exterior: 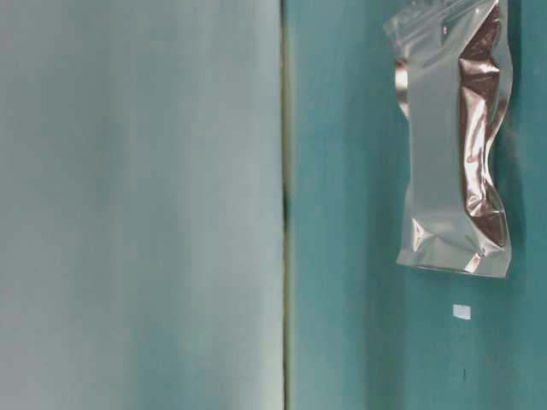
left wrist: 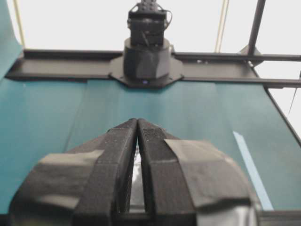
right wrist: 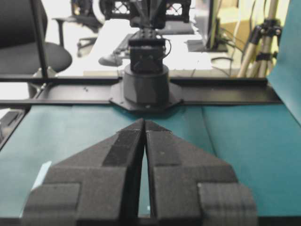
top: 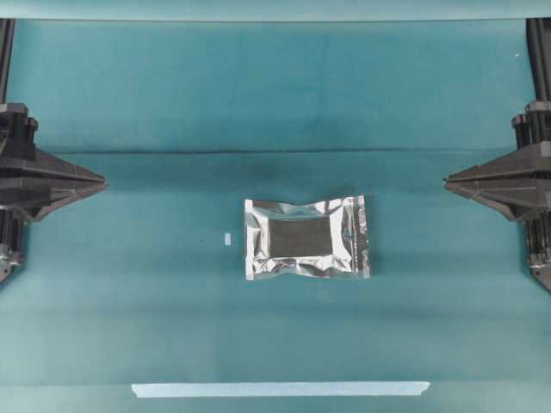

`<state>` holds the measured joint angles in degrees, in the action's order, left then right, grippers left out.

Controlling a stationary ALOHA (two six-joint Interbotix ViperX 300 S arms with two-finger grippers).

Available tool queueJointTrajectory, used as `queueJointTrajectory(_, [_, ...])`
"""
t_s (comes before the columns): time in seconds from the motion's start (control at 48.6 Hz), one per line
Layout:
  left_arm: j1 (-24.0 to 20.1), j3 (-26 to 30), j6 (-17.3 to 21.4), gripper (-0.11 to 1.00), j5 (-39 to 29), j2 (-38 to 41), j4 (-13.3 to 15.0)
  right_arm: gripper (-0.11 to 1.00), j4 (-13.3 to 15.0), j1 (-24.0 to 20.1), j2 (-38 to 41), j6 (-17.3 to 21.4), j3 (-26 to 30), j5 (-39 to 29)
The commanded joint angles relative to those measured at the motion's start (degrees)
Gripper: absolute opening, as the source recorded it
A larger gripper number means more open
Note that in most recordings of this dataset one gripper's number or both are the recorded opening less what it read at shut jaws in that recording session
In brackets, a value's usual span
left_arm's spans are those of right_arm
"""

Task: Hand over the silver zip bag and make it stand upright.
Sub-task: 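Move the right gripper toward the right edge of the silver bag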

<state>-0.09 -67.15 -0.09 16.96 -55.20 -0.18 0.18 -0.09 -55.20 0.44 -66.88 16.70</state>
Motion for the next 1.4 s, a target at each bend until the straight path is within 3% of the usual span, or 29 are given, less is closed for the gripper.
queueJointTrajectory(0.0, [0.0, 0.7, -0.6, 0.14, -1.9, 1.7, -0.4, 0.09, -0.5, 0.4, 0.7, 0.4, 0.2, 0.2])
queueJointTrajectory(0.062, [0.0, 1.2, -0.5, 0.09, -3.3, 2.5, -0.4, 0.09, -3.9, 0.4, 1.3, 1.6, 0.4, -1.1])
queueJointTrajectory(0.144, [0.0, 2.1, 0.0, 0.00, -4.5, 3.3, -0.4, 0.00, -9.2, 0.4, 2.5, 5.3, 1.4, -3.3])
queueJointTrajectory(0.411, [0.0, 3.9, 0.4, -0.01, -5.5, 5.4, -0.4, 0.00, -19.9, 3.3, 6.6, 15.6, 3.1, -9.4])
queueJointTrajectory(0.555, [0.1, 4.6, 0.3, -0.01, -6.9, 6.9, -0.4, 0.00, -29.6, 7.2, 8.8, 24.7, 3.3, -13.4])
queueJointTrajectory(0.617, [0.1, 4.7, 0.4, -0.01, -7.2, 7.1, -0.4, 0.00, -30.0, 8.2, 10.2, 27.2, 3.3, -15.9])
queueJointTrajectory(0.74, [0.1, 4.7, 0.4, -0.01, -7.2, 7.4, -0.4, 0.00, -31.1, 9.1, 13.2, 27.9, 3.7, -19.1])
queueJointTrajectory(0.926, [0.2, 4.7, -0.1, -0.01, -8.3, 7.4, -0.4, 0.00, -35.3, 9.3, 18.5, 31.6, 4.6, -22.2])
queueJointTrajectory(1.152, [1.1, 4.7, -0.2, -0.01, -10.8, 7.1, -0.4, 0.01, -35.6, 9.1, 20.0, 36.4, 4.2, -23.5])
queueJointTrajectory(1.255, [1.1, 4.7, 0.3, -0.01, -11.0, 7.3, -0.4, 0.15, -35.9, 9.2, 20.2, 38.7, 3.3, -23.4])
queueJointTrajectory(1.378, [1.1, 4.7, 0.3, -0.01, -11.2, 7.4, -0.4, 0.50, -36.0, 10.0, 21.0, 43.2, 2.2, -22.2])
